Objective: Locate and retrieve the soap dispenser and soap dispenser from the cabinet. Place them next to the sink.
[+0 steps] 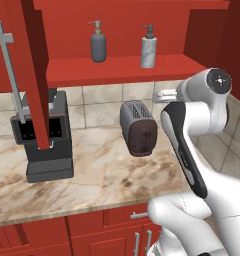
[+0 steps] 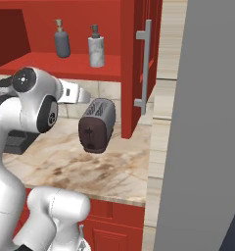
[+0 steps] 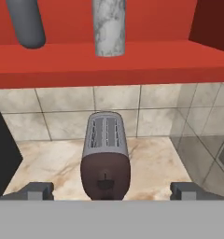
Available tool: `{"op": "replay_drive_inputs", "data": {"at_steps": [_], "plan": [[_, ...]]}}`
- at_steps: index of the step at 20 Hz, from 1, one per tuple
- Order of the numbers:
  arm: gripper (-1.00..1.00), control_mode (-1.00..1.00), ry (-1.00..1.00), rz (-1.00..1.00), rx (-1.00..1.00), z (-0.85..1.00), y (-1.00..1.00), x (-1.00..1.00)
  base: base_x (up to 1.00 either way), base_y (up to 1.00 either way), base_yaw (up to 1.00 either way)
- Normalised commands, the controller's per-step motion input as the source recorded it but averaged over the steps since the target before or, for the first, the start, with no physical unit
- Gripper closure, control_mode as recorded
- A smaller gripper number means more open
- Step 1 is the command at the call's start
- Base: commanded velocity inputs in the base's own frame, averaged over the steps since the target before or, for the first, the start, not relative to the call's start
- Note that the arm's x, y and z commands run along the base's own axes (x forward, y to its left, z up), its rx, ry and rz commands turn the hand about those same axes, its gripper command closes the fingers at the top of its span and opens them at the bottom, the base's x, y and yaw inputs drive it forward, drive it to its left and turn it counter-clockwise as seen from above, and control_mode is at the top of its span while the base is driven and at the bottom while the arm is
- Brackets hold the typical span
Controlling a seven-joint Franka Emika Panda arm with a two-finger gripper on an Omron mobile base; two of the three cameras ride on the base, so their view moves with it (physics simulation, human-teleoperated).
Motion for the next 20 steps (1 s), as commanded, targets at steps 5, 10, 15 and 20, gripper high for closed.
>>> {"op": "replay_drive_inputs", "data": {"at_steps": [5, 10, 15, 20], "plan": [[-1.0, -1.0, -0.11, 0.0, 0.0, 0.22, -0.01, 0.0, 0.0, 0.0, 0.0], [-1.0, -1.0, -0.1, 0.0, 0.0, 0.26, 0.0, 0.0, 0.0, 0.0, 0.0], [-1.0, -1.0, -0.05, 0.0, 0.0, 0.28, 0.0, 0.0, 0.0, 0.0, 0.0], [-1.0, -1.0, -0.02, -0.01, 0.0, 0.17, 0.0, 0.02, 0.0, 0.0, 0.0]]}}
